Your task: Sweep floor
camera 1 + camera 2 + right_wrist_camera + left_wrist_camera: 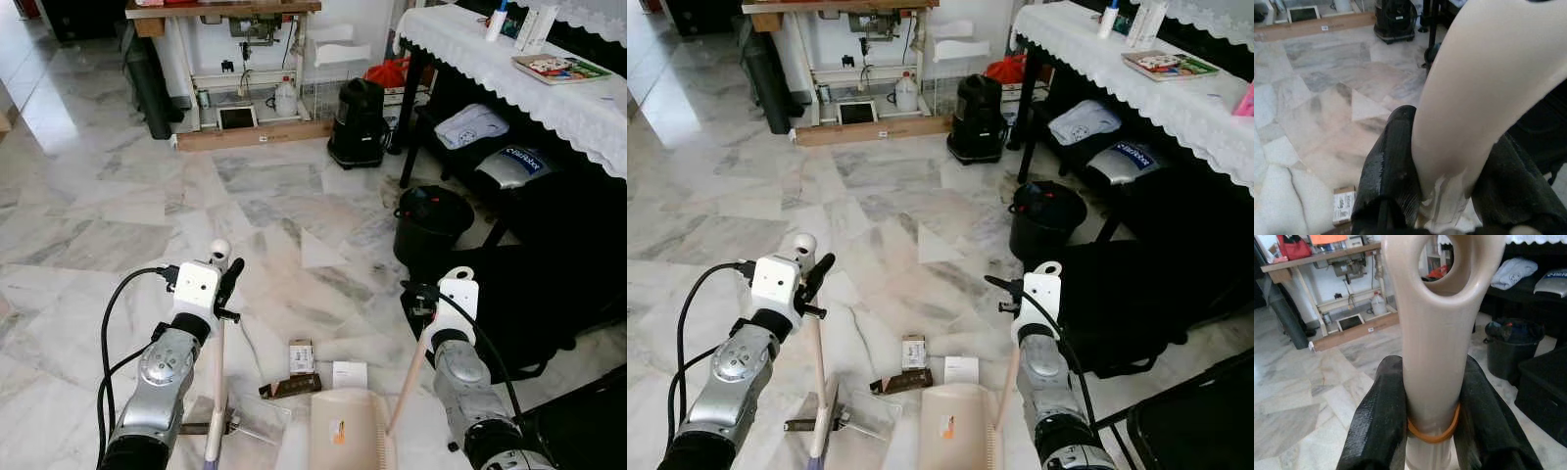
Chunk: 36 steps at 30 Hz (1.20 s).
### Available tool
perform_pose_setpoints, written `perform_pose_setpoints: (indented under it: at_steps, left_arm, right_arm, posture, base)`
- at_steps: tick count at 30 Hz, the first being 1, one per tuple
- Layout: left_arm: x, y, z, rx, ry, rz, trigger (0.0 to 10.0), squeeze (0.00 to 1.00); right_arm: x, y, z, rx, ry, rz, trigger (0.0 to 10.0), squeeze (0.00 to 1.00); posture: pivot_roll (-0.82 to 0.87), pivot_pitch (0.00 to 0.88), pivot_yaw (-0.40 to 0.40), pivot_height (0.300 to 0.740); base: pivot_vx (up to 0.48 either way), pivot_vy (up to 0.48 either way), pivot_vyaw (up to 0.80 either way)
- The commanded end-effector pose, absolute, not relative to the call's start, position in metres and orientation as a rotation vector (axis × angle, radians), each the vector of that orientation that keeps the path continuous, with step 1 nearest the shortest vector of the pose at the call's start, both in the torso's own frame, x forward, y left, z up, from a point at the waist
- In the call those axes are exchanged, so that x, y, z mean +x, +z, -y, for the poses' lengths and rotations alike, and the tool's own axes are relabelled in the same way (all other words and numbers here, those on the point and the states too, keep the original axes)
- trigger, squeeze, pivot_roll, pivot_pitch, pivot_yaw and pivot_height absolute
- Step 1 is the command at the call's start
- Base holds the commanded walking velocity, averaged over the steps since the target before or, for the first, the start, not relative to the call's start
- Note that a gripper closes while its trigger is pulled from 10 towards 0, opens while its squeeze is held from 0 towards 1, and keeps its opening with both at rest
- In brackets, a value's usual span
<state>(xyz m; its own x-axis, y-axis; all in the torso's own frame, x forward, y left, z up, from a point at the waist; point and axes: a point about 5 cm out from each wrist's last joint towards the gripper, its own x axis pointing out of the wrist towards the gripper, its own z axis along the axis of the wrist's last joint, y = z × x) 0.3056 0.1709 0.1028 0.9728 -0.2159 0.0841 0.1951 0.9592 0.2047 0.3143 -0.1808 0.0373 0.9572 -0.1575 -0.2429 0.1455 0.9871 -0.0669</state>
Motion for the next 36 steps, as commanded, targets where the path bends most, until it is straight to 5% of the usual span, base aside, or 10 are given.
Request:
perform_pose_setpoints:
  at_steps: [1,36]
  left_arm:
    - [0.309,0.111,-0.171,0.202,-0.213,0.141,10.0,0.0]
    - [0.315,0.106,-0.178,0.209,-0.216,0.109,10.0,0.0]
  right_arm:
    - [0.314,0.038,0.189,-0.05,-0.182,-0.24,10.0,0.0]
    - [0.321,0.046,0.187,-0.066,-0.115,-0.164,10.0,0.0]
  posture:
    - [0.13,0.024,-0.001,0.74]
    - [0.1,0.039,0.001,0.74]
  base:
    - [0.0,0.0,0.0]
    - [0.0,0.0,0.0]
